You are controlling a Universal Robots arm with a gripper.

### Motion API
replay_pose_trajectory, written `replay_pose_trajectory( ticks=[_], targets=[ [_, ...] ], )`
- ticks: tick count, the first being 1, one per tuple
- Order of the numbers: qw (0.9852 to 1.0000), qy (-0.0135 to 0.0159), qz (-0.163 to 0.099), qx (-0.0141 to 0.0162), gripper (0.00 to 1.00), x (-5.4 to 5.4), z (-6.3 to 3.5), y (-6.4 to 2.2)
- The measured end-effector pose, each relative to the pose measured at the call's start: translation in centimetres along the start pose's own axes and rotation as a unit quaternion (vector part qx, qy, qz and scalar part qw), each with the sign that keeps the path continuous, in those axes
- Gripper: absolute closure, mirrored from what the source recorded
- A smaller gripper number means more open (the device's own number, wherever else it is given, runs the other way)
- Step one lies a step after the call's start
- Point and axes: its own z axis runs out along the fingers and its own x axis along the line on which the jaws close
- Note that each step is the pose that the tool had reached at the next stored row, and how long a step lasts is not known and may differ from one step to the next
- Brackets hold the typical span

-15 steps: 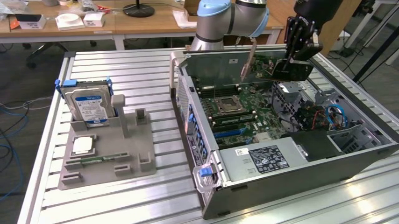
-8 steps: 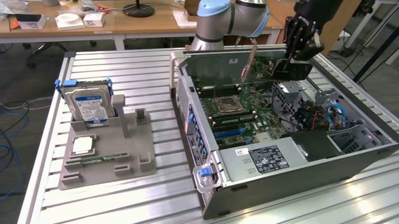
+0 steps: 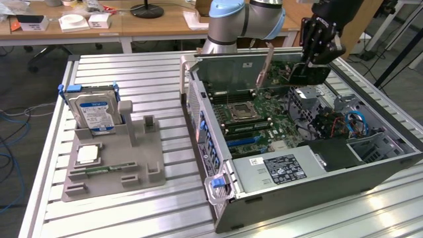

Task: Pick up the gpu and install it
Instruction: 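Insert the gpu into the slot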

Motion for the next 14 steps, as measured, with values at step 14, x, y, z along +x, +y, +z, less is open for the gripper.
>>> replay_pose_trajectory(
  ticks=[14],
  targets=[
    [0.9994, -0.0018, -0.035, 0.0007, 0.74, 0.08, 0.95, 0.21]
  ],
)
